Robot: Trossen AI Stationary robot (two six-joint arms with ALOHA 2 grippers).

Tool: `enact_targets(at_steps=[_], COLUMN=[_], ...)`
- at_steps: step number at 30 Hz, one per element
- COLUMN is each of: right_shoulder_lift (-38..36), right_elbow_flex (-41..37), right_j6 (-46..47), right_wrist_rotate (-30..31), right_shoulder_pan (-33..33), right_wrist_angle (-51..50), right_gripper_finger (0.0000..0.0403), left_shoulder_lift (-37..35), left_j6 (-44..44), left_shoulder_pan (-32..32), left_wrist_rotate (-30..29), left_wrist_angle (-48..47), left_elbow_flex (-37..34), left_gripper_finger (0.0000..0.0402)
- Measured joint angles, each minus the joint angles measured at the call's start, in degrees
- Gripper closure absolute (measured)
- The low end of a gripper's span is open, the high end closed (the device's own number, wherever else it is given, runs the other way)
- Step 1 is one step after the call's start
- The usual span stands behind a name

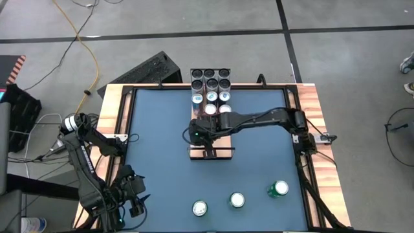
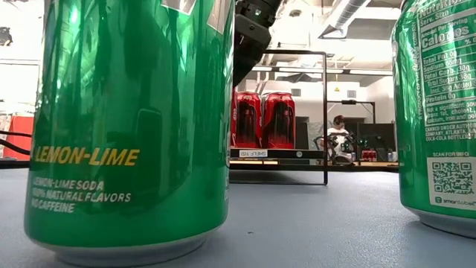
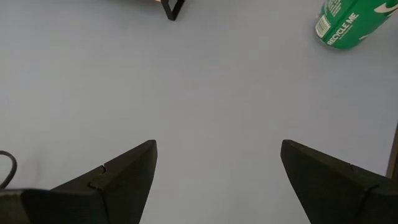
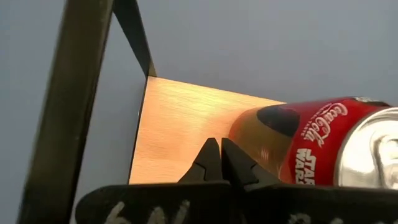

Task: Place canned beverage on shelf
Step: Put the red soda can on the shelf aligned with the other red soda cans

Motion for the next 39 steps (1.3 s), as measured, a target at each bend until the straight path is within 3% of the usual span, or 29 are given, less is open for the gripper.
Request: enact_targets(at_steps=[11, 39], right_shoulder_lift=[-0.1, -0.1], right_elbow_flex=[6.9, 7.0], right_j6=[-1.9, -3.7], right_wrist_rotate=[0.5, 0.1], right_shoulder_pan=[0.0, -5.7], right_wrist_angle=[-3.4, -5.2], right_gripper_finger=[0.0403, 0.0403], left_shoulder_lift=[0.0, 0.0], left_j6=[0.0, -1.0], left_shoulder_pan=[0.0, 0.0], left_wrist_rotate=[0.0, -0.4], left_wrist_angle=[0.1, -0.4], left_elbow_flex=[0.0, 0.0], left_gripper_finger=[0.0072, 0.0072])
